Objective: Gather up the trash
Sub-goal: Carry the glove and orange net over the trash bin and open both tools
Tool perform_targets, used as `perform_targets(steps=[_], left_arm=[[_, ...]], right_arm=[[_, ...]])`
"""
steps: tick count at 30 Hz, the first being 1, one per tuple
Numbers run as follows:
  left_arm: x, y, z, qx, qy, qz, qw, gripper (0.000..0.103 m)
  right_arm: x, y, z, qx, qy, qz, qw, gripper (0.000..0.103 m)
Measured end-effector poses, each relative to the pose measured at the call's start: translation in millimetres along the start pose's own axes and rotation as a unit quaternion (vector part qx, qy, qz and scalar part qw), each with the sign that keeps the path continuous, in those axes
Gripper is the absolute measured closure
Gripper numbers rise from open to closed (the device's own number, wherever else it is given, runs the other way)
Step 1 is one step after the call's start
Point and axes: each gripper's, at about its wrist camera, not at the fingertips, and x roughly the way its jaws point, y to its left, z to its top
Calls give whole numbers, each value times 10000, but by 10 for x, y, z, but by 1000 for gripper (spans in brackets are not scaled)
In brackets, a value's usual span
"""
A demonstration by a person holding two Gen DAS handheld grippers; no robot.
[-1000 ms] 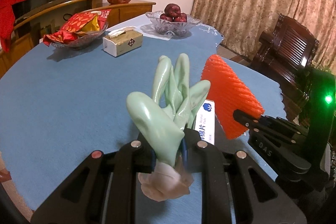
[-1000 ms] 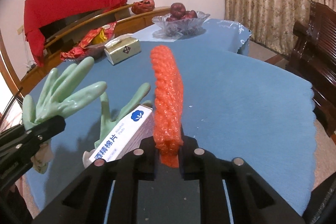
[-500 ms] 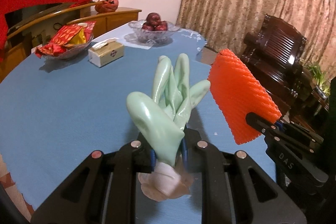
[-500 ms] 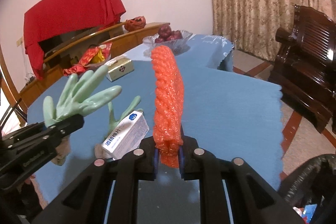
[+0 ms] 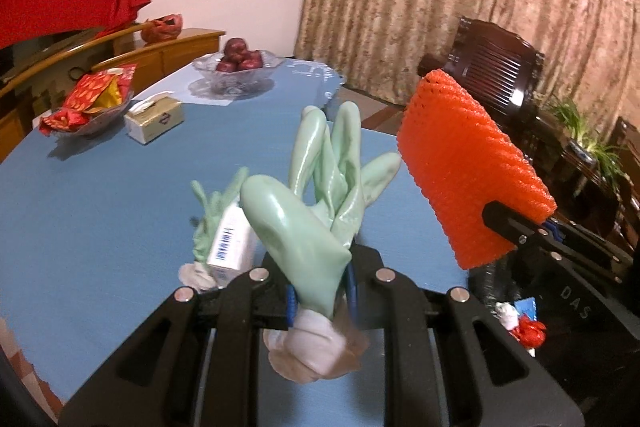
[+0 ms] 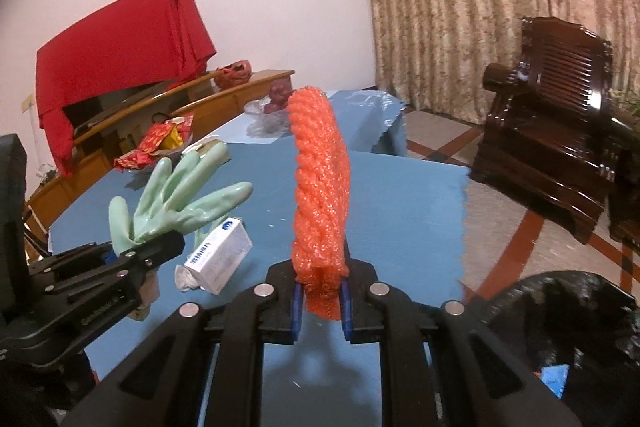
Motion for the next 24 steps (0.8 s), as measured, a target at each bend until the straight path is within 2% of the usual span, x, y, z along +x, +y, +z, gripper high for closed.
perform_targets(steps=[13,24], left_arm=[[-154,-711,-189,378,-20,-563,9977,86],[-149,-1274,-297,772,145,-1123,9906,85]], right_arm=[[-651,-570,-251,335,-28,-562,9979,88],[-1159,-1109,-503,684,-36,-1133,9912,88]])
